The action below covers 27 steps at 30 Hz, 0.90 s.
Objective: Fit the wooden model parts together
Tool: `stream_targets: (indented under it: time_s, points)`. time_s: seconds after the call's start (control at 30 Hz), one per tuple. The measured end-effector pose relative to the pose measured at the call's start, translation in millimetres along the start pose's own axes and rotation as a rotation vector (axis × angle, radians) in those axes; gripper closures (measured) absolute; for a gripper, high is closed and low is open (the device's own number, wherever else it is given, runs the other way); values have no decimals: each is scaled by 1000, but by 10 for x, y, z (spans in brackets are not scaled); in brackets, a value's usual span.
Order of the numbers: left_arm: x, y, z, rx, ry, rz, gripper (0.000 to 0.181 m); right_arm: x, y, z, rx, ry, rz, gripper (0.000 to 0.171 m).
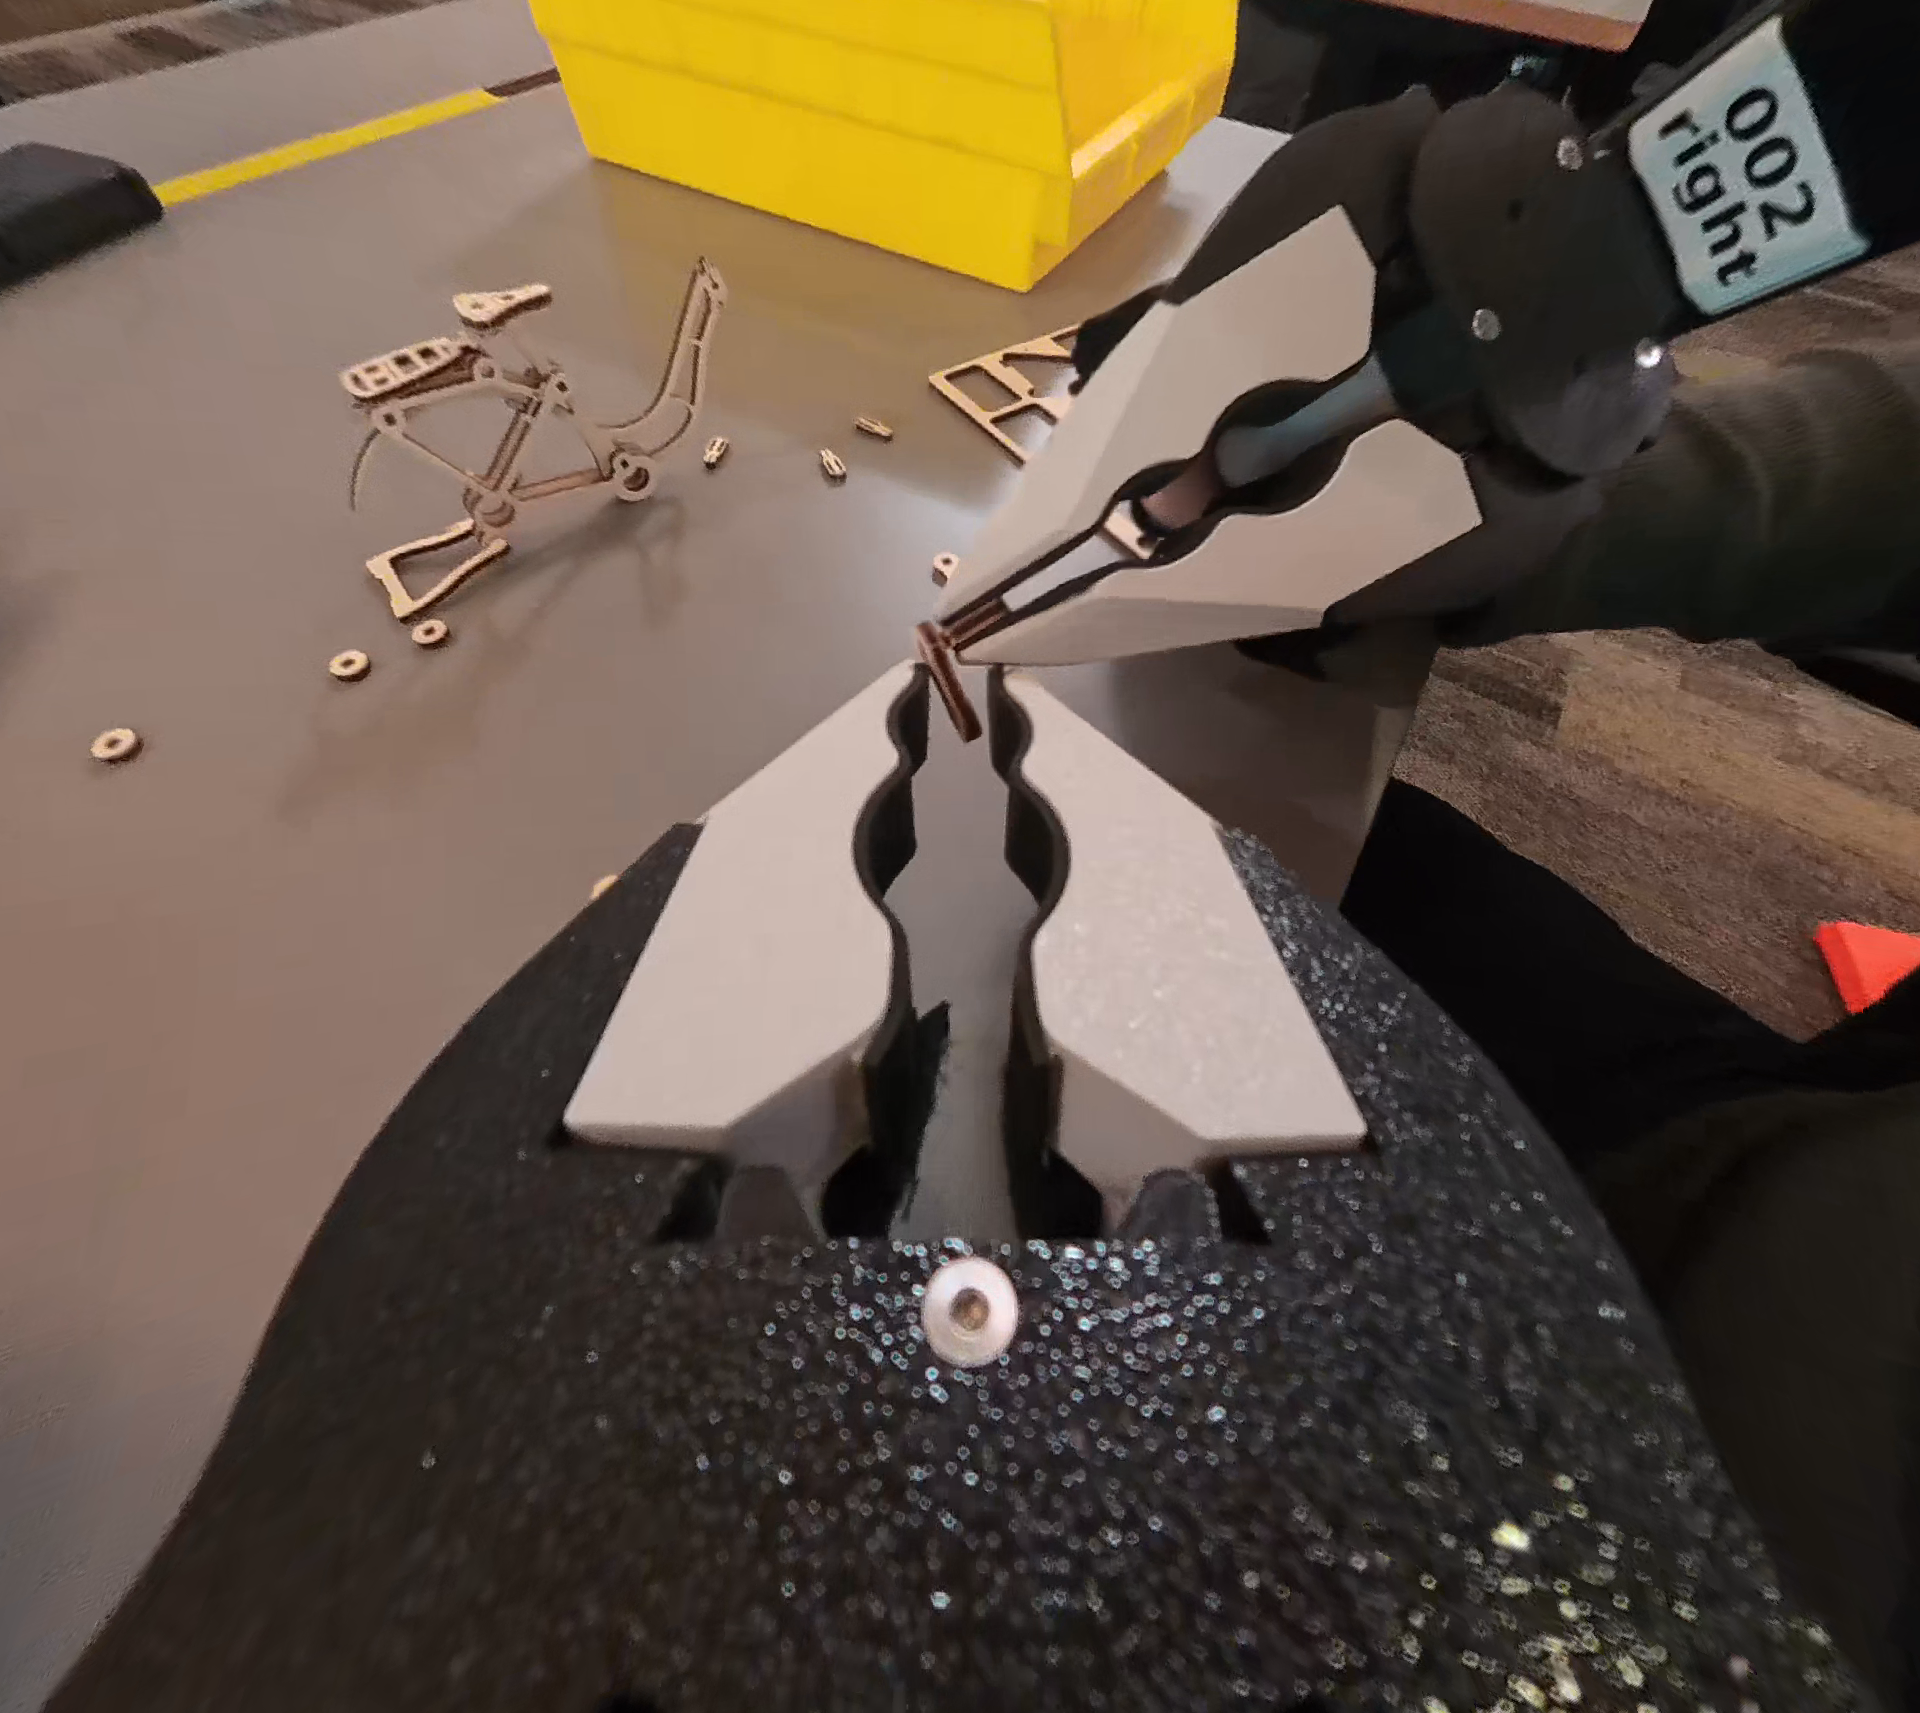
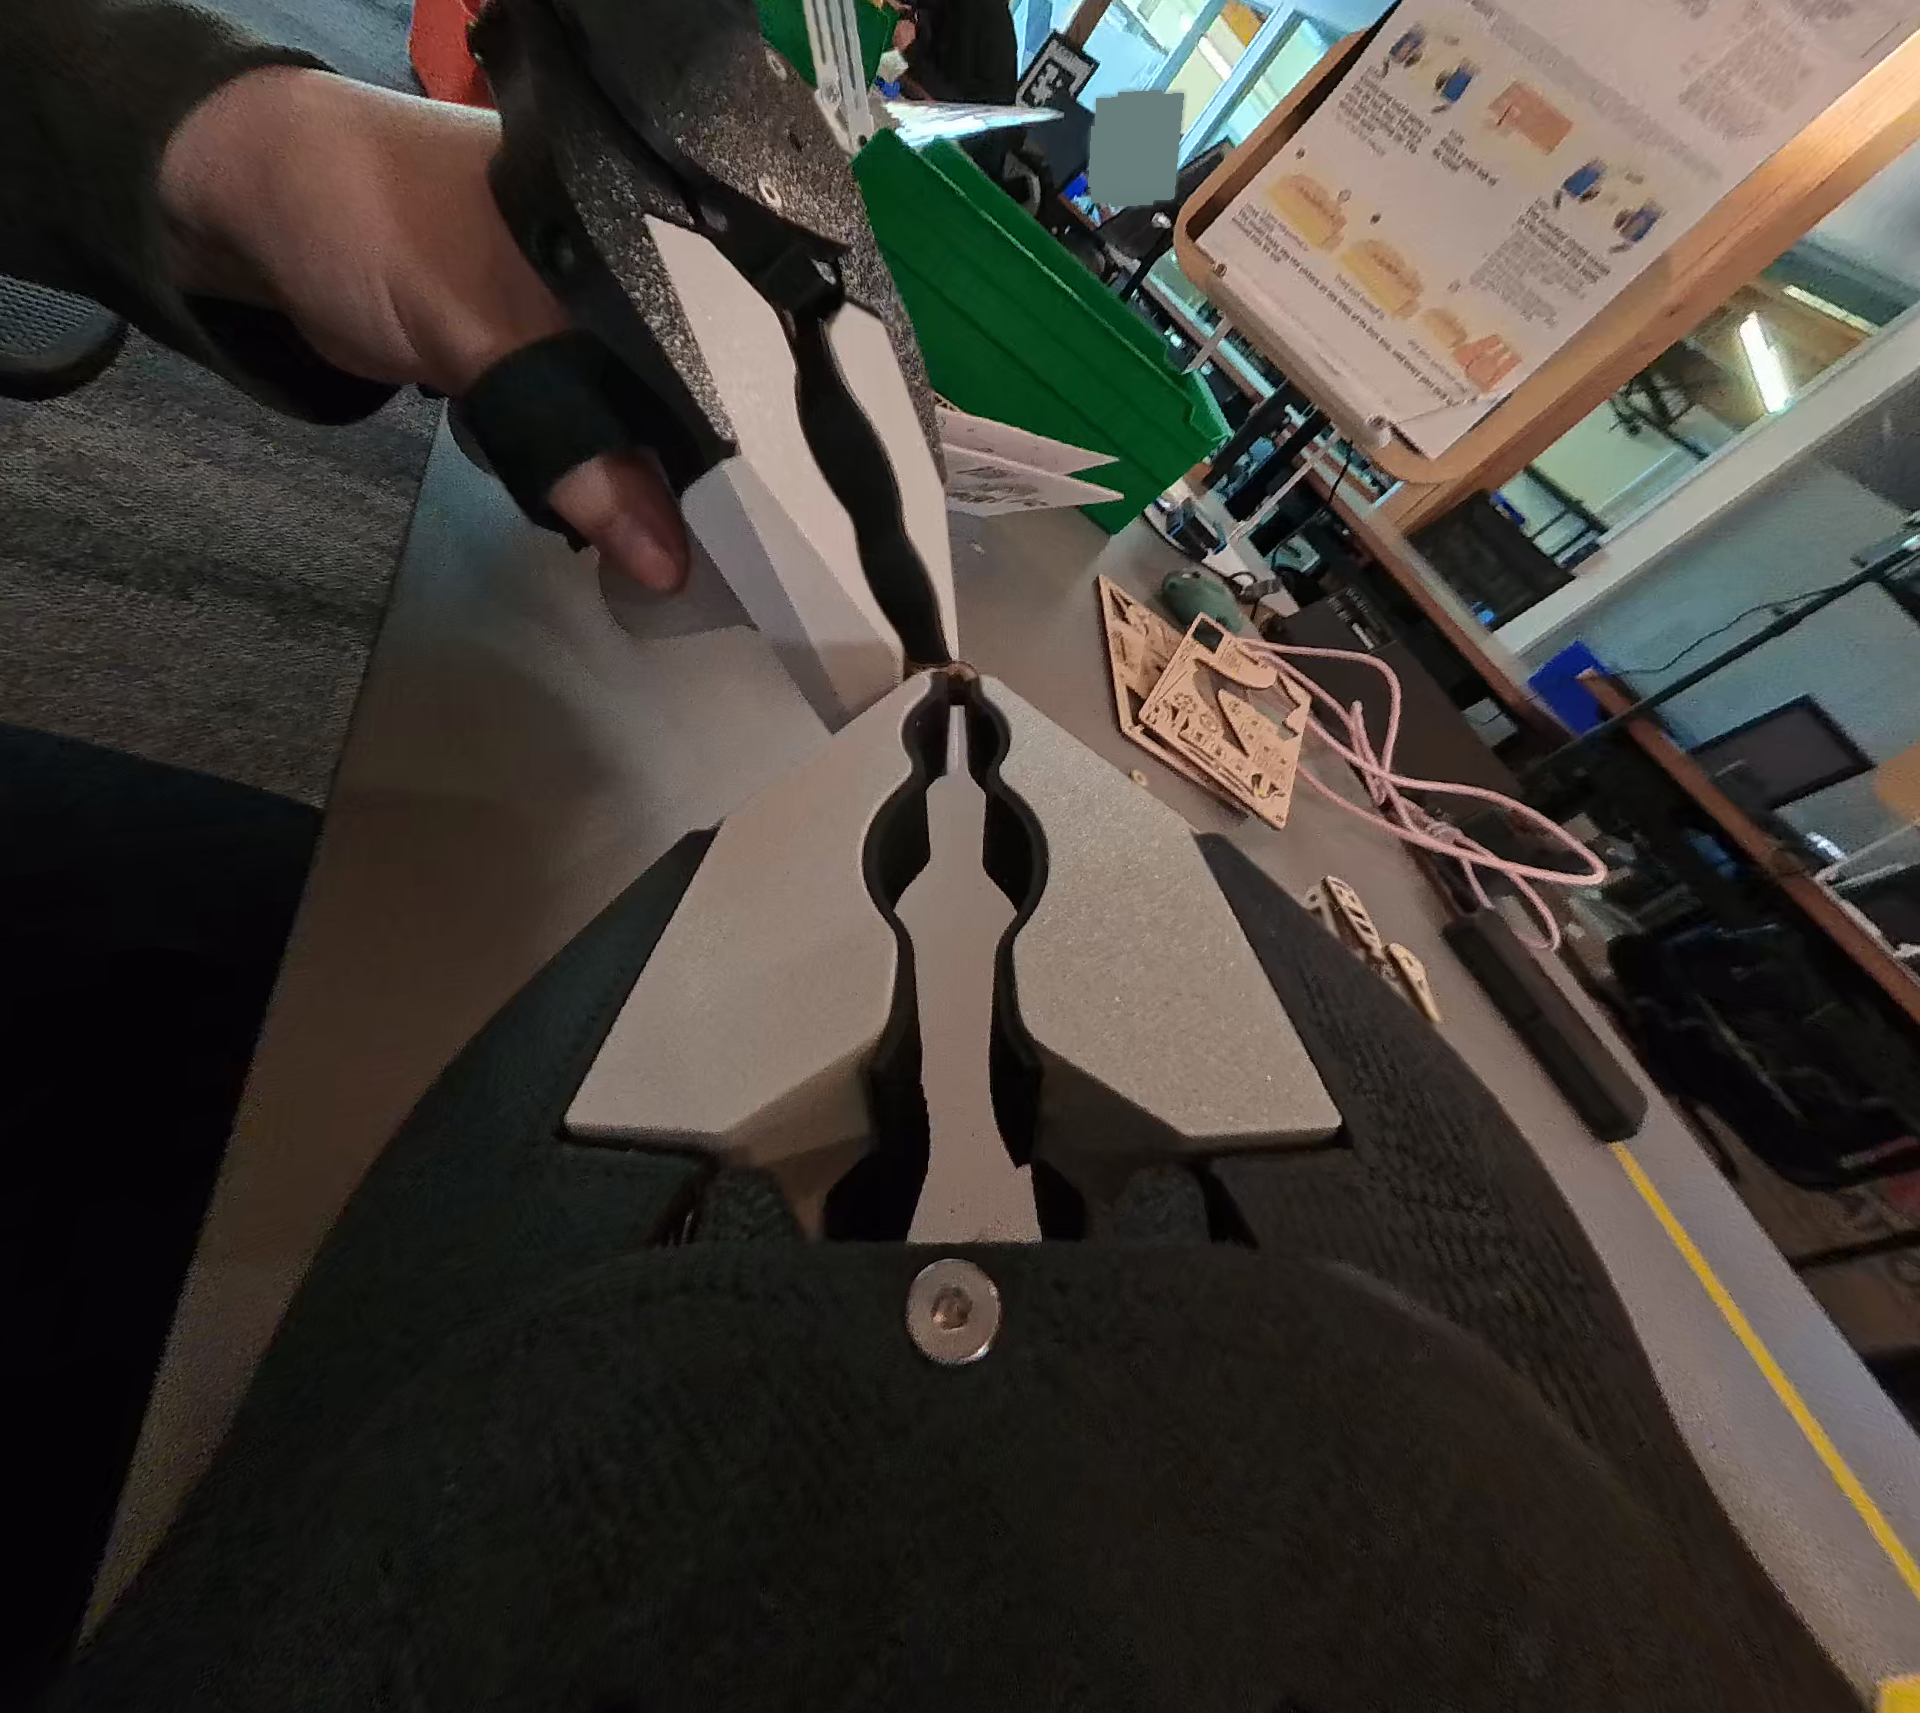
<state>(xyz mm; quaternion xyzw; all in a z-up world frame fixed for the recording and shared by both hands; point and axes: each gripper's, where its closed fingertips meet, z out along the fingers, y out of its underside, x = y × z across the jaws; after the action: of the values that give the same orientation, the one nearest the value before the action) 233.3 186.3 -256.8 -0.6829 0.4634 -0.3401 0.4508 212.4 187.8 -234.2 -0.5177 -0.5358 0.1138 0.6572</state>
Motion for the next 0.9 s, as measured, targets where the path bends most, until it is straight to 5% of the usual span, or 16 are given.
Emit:
stream_targets:
  time_s: [0.37, 0.47, 0.6, 0.9]
  points:
    - [-126, -33, 28, 57, -23, 25, 181, 57, 15, 33, 0, 47, -127, 168]
    - [-124, -31, 24, 71, -9, 74, 181, 96, 6, 11, 25, 41, -64, 154]
    - [-81, -22, 10, 83, 30, 240, 181, 73, -135, -65, 146, -78, 70, 139]
    - [33, 183, 157, 13, 157, 598, 181, -108, 159, -95, 32, -281, 39, 122]
